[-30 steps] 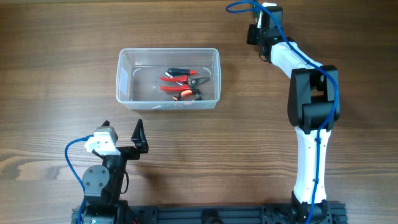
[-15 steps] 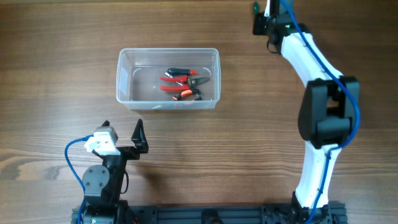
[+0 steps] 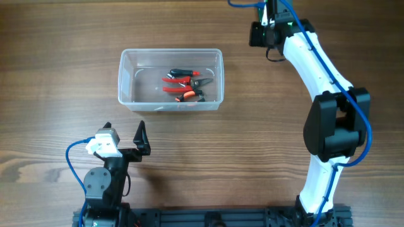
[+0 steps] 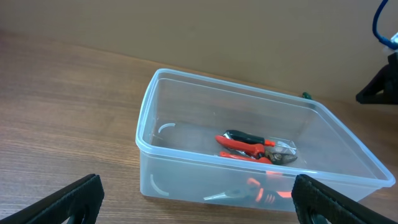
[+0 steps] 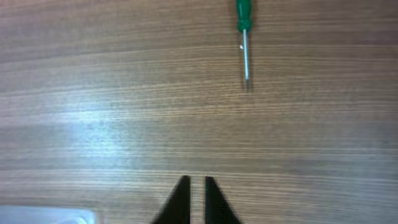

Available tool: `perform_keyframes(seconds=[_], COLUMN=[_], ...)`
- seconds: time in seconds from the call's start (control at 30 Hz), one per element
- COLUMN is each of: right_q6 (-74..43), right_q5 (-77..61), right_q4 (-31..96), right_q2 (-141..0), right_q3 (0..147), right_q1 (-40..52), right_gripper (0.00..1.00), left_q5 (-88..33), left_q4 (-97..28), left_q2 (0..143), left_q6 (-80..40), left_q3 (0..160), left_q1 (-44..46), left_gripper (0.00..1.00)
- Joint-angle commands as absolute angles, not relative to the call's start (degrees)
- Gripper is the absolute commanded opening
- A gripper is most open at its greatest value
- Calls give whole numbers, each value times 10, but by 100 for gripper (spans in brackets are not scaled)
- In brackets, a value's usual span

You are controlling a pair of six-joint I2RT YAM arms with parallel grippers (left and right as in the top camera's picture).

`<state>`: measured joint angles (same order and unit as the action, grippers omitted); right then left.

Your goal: Pack container

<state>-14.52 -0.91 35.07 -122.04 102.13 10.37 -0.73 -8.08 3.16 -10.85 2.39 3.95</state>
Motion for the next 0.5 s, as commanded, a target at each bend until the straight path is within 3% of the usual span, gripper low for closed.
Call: perform_keyframes(seconds=[0.0, 0.27, 0.47], right_q6=[-169, -165, -123], right_q5=[-29, 6, 20], right_q4=[310, 265, 214], right_q2=[-1211, -1214, -1237], right_q3=[1020, 1020, 1021], right_q1=[100, 97, 76], right_gripper=[33, 42, 42], left_q5=[-6, -6, -6], left_q4=[-81, -81, -81], left_q2=[31, 31, 31], left_q6=[-114, -114, -114], left_q3=[22, 22, 21], left_q1=[36, 36, 36], left_gripper=[100, 100, 100])
